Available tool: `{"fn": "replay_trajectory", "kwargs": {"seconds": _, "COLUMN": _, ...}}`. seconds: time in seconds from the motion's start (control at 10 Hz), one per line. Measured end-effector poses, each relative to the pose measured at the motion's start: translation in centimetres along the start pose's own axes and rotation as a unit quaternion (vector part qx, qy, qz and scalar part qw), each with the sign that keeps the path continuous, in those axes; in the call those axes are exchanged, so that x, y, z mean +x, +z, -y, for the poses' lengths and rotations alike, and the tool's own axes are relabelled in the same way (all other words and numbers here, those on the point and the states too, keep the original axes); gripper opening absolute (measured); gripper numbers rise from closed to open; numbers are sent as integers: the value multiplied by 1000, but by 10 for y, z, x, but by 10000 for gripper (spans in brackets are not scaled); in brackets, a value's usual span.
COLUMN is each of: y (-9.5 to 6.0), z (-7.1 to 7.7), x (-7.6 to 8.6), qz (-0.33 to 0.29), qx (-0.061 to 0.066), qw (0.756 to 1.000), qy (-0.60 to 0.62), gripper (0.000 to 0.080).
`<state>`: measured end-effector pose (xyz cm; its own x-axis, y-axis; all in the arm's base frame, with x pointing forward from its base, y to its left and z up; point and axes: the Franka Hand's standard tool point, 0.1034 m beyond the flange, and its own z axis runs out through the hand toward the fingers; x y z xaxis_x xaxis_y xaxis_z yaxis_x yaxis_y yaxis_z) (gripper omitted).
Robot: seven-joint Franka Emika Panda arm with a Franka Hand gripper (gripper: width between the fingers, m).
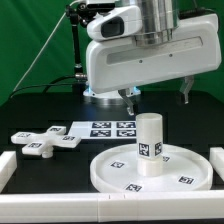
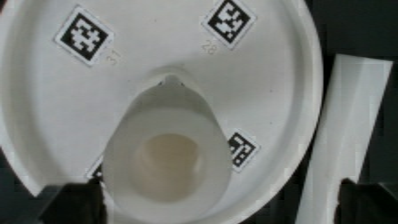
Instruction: Assemble round table
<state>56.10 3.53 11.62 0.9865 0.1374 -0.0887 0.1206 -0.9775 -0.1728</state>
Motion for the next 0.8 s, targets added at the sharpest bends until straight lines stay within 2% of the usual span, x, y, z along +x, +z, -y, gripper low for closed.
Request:
{"fn": "replay_trajectory", "kwargs": {"seconds": 0.2, "y": 2, "z": 1, "x": 2, "qz": 1, "qx": 1, "qw": 1000, "qy": 0, "gripper": 649}}
{"fn": "replay_trajectory", "kwargs": {"seconds": 0.5, "y": 7, "z": -6, "x": 3, "qz": -15, "qx": -9, "qw": 1000, "qy": -26, "gripper": 649}}
{"fn": "replay_trajectory", "kwargs": {"seconds": 0.8, "y": 13, "z": -16, "x": 6, "qz": -48, "qx": -36, "qw": 996, "qy": -72, "gripper": 649}}
